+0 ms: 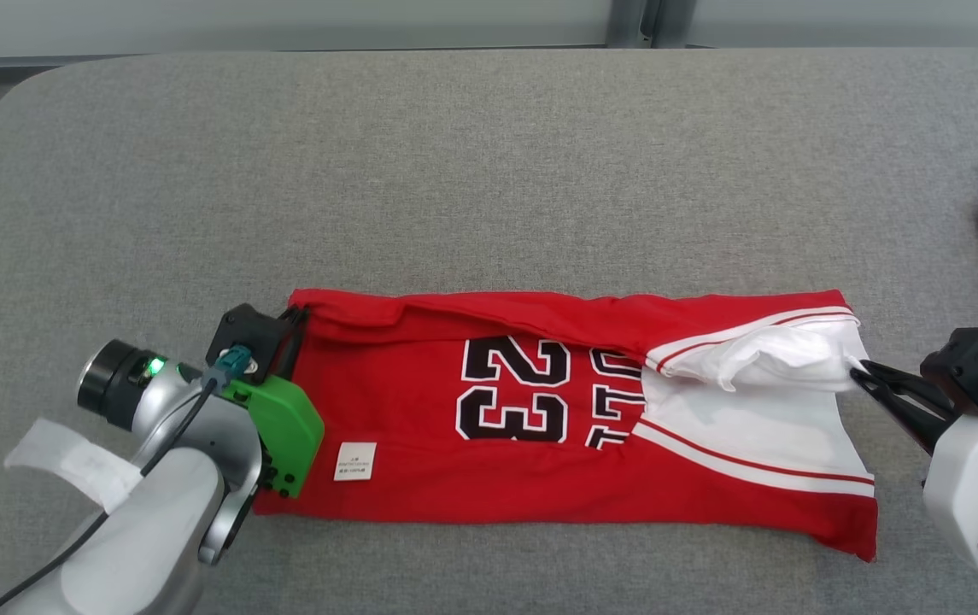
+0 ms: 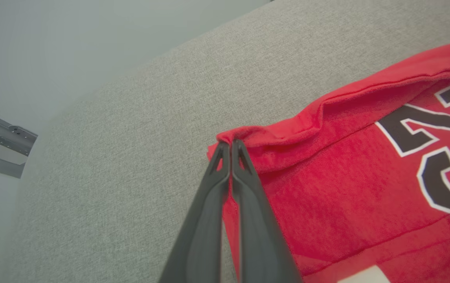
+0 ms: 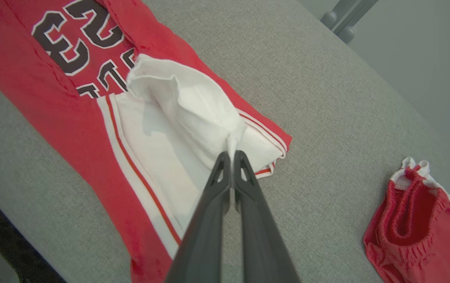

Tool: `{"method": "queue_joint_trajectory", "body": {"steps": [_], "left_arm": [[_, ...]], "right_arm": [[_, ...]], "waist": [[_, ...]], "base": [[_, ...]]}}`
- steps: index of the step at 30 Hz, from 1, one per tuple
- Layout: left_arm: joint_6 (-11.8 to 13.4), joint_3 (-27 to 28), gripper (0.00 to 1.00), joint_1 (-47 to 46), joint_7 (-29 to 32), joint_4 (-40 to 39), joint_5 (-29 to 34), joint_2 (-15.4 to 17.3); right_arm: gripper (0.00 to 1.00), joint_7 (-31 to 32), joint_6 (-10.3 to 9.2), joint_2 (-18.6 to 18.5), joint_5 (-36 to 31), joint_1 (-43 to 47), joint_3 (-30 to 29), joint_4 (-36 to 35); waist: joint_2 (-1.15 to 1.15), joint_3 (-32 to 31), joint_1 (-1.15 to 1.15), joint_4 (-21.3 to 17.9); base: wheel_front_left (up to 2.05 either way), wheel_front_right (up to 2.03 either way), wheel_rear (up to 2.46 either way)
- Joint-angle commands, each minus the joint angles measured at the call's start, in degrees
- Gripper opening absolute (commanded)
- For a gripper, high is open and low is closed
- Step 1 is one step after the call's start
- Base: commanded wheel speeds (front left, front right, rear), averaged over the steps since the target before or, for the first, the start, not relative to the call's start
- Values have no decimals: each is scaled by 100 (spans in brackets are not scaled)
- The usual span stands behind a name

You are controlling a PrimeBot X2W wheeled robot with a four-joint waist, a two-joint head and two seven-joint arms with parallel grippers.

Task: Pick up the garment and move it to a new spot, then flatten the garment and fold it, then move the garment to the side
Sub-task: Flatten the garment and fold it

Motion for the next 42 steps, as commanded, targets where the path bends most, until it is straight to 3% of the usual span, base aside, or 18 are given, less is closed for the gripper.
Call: {"method": "queue_joint_trajectory", "body": {"steps": [1,23,24,25,26,34,42], "left_arm": [[51,-10,0,171,-73,76,22,77],[189,67,0,613,-483,896,-392,-188],[180,69,20,611,-496,926,-407,-212],[166,60,89,622,-497,963,-419,-229],[177,72,100,636,-494,1000,-453,-248],[310,195,100,792,-753,1158,-612,-307],[510,556,100,1100,-1683,789,-766,-304]], "right_arm": [[0,77,-10,-61,-42,104,-72,-57],[0,1275,-10,114,576,937,-212,-347],[47,1298,-10,118,558,940,-186,-353],[100,1305,-10,146,546,937,-190,-342],[100,1293,-10,182,568,957,-199,-303],[100,1456,-10,359,602,1165,-282,-176],[100,1009,-10,850,501,1316,-620,-245]], "waist": [[0,-34,0,-24],[0,-158,0,65],[0,-161,0,64],[0,-166,0,63],[0,-172,0,61],[0,-311,0,90],[0,-587,0,171]], "base": [[0,0,0],[0,0,0],[0,0,0],[0,0,0],[0,0,0],[0,0,0],[0,0,0]]}}
